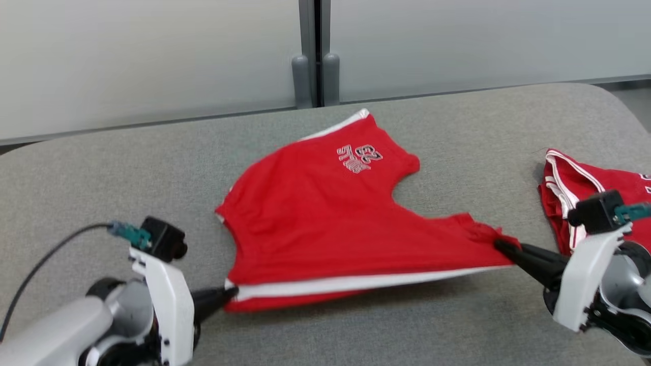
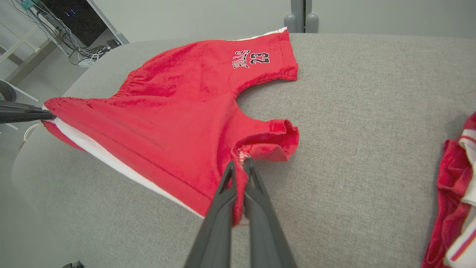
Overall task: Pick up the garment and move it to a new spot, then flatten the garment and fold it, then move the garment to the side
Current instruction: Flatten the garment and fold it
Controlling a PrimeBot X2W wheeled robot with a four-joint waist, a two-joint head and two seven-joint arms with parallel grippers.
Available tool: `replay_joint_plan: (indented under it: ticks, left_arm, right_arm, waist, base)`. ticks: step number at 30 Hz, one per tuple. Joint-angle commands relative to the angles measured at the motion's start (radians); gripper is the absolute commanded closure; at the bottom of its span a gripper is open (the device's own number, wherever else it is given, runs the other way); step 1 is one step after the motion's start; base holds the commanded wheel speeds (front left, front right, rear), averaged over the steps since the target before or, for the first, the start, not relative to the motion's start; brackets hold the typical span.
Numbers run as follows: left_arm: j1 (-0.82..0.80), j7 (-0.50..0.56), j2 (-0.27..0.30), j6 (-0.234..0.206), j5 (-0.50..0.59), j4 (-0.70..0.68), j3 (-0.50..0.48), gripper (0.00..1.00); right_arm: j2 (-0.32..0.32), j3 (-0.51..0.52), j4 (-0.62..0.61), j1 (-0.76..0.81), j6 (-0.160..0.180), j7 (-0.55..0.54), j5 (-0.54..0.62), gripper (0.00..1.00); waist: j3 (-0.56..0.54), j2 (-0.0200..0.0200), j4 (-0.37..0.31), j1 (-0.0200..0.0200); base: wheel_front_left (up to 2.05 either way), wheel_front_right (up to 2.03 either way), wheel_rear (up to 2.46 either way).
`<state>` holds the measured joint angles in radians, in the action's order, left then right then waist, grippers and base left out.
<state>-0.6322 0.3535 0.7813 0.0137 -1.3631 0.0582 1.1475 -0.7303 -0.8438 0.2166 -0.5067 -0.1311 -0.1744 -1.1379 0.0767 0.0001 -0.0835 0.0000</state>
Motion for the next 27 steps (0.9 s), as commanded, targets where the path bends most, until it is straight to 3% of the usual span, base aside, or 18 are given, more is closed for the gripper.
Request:
replay_joint_plan:
  ticks: [1, 6, 11, 16, 21, 27]
  left_arm:
    - [0.024, 0.007, 0.024, -0.018, -0.002, -0.023, 0.005, 1.00]
    - [0.074, 0.034, 0.097, -0.086, -0.015, -0.196, 0.025, 1.00]
    - [0.015, 0.069, 0.119, -0.120, -0.010, -0.256, -0.001, 1.00]
    - [-0.094, 0.212, 0.091, -0.094, -0.085, -0.207, -0.026, 1.00]
    - [-0.219, 0.339, 0.037, -0.071, -0.147, -0.096, -0.055, 1.00]
    - [-0.324, 0.389, -0.037, -0.040, -0.158, 0.011, -0.080, 1.00]
  right_arm:
    - [-0.021, 0.020, -0.013, 0.024, 0.000, -0.016, -0.006, 1.00]
    - [-0.061, 0.130, -0.097, 0.128, 0.000, -0.096, 0.015, 1.00]
    - [-0.045, 0.264, -0.158, 0.162, 0.000, -0.207, 0.053, 1.00]
    - [0.002, 0.372, -0.175, 0.088, 0.000, -0.386, 0.067, 1.00]
    - [0.045, 0.461, -0.092, -0.046, 0.001, -0.560, 0.130, 1.00]
    - [0.128, 0.513, 0.001, -0.199, 0.001, -0.697, 0.188, 1.00]
  waist:
    - [-0.007, -0.0001, -0.003, 0.0000]
    - [-0.009, -0.0001, 0.009, 0.0000]
    - [0.029, -0.0001, 0.034, 0.0000]
    - [0.111, -0.0001, 0.073, 0.0000]
    - [0.204, -0.0001, 0.117, 0.0000]
    - [0.282, -0.0001, 0.159, 0.0000]
  base:
    - [0.00, 0.00, 0.00]
    - [0.00, 0.00, 0.00]
    - [0.00, 0.00, 0.00]
    - [0.00, 0.00, 0.00]
    - [0.00, 0.00, 0.00]
    - [0.00, 0.00, 0.00]
